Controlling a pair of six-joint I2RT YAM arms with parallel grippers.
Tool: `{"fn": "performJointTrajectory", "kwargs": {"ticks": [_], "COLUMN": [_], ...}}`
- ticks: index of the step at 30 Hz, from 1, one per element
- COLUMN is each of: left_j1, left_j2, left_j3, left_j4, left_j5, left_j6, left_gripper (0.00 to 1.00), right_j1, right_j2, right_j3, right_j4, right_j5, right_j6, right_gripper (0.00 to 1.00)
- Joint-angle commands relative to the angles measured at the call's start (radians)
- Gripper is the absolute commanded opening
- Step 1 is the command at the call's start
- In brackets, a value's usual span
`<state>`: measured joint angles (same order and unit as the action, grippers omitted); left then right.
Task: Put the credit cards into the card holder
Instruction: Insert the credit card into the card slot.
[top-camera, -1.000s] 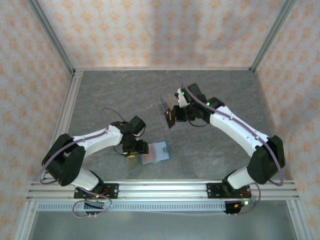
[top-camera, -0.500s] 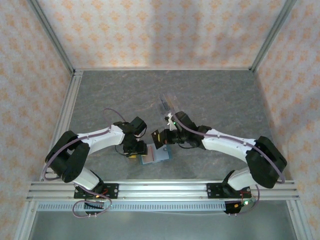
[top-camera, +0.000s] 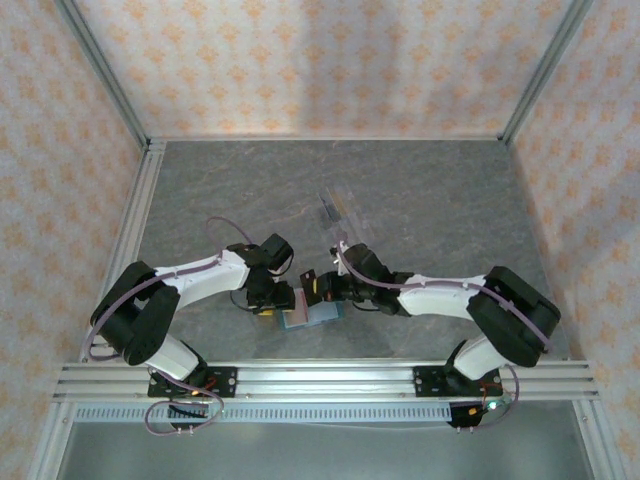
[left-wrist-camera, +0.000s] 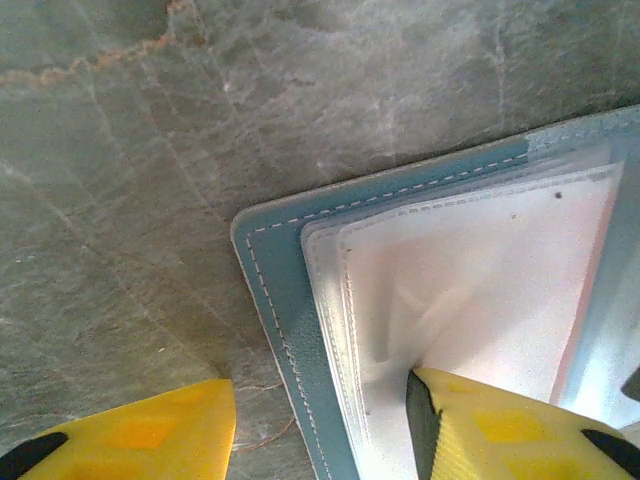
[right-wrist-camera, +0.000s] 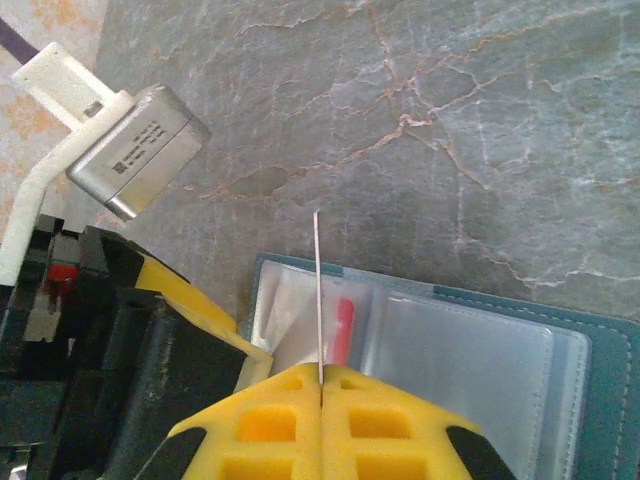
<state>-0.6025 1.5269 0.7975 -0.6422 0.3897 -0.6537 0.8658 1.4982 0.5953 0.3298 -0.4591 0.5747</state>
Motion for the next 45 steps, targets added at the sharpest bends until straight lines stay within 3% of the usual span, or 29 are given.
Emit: {"fn": "performJointTrajectory", "kwargs": {"ticks": [1,45], "left_j1": [-0.003,-0.001], "left_j2": [0.003,0.001], "left_j3": [-0.026,-0.037], "left_j4": [-0.014,-0.004], "left_j5": [-0.041,-0.033], "left_j6": [0.005,0.016], "left_gripper": [0.49,0.49], "right_j1": [0.002,0.013], "right_j2": [0.01,0.117], "right_j3": [-0.043,-0.038], "right_j4": [0.16,0.254], "right_j5": [0.041,0.008], "right_j6": [0.045,0.129], "right_gripper": [0.0,0.0]}}
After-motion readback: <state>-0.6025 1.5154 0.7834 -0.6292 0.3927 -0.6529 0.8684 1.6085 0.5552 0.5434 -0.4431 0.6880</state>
